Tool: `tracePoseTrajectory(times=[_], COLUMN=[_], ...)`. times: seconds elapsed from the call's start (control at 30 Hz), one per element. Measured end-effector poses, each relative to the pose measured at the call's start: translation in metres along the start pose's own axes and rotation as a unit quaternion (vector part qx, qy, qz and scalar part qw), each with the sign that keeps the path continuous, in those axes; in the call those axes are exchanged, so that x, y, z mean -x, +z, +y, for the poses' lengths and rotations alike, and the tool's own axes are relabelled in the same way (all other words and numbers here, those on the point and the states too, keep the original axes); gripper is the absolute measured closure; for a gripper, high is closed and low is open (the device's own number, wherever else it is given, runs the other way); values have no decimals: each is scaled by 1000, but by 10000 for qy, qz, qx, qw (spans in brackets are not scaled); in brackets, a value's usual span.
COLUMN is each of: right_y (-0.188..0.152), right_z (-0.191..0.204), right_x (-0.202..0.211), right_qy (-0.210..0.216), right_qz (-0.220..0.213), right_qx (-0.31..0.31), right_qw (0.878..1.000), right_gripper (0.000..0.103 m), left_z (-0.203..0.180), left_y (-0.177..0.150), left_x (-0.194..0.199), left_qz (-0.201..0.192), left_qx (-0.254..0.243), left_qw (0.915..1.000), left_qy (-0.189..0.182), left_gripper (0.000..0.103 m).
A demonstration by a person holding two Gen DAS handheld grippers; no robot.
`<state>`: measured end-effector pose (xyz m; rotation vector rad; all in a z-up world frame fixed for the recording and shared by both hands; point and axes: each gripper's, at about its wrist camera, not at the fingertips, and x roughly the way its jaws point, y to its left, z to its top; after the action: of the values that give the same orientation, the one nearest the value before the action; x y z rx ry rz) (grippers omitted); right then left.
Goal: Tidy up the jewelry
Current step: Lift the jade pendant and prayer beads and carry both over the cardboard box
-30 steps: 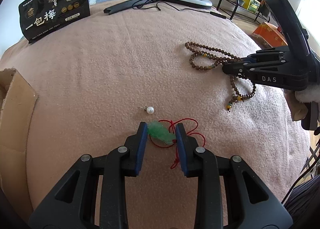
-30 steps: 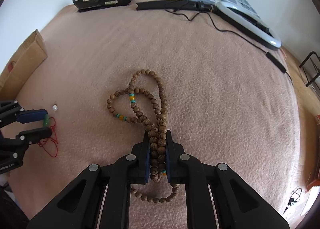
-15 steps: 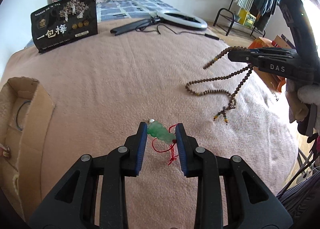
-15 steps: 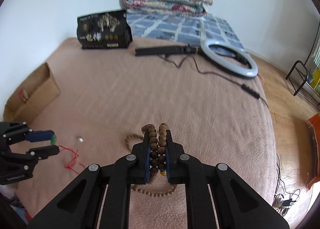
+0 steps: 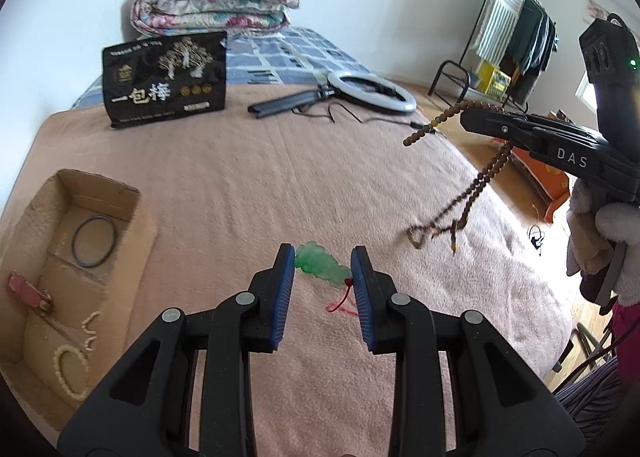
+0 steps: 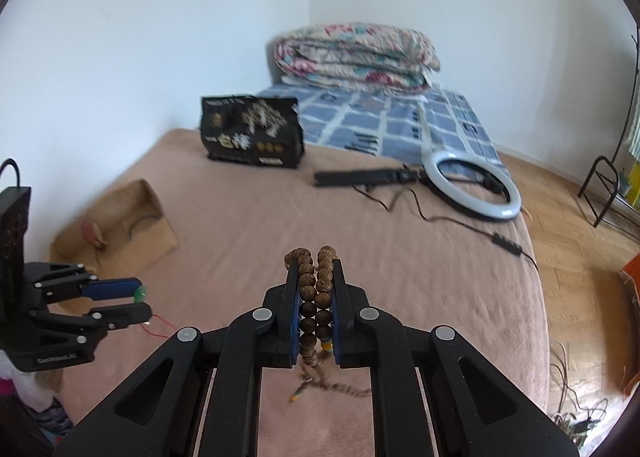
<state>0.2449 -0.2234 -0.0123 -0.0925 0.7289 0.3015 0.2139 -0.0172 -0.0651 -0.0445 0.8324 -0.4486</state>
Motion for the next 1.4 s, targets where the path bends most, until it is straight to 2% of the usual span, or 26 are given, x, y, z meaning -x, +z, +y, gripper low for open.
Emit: tracePoseTrajectory(times=[0.3, 0.5, 0.83, 1.13, 1.4], right_y=[23, 40, 67, 91, 109], right_z=[38, 71, 126, 166, 198], right_x=[15, 20, 9, 3, -2], right_qy=[347, 663, 1090, 1336, 1501], right_qz=[-359, -569, -729, -827, -891], right_qx=[148, 239, 452, 609, 746], right_qw=[9986, 9959, 9903, 9857, 9818], right_gripper=[93, 93, 93, 93, 93], left_z=[24, 43, 89, 134, 158], left_y=[8, 10, 0, -8, -14], left_x=[48, 78, 106, 146, 168], left_qz=[-430, -696, -848, -1168, -1332], left_qx=[141, 223, 522, 924, 1057], left_qw=[9989, 9970, 9931, 9849, 9793], left_qy=[88, 273, 612, 880, 1102], left_gripper=[74, 74, 74, 74, 74])
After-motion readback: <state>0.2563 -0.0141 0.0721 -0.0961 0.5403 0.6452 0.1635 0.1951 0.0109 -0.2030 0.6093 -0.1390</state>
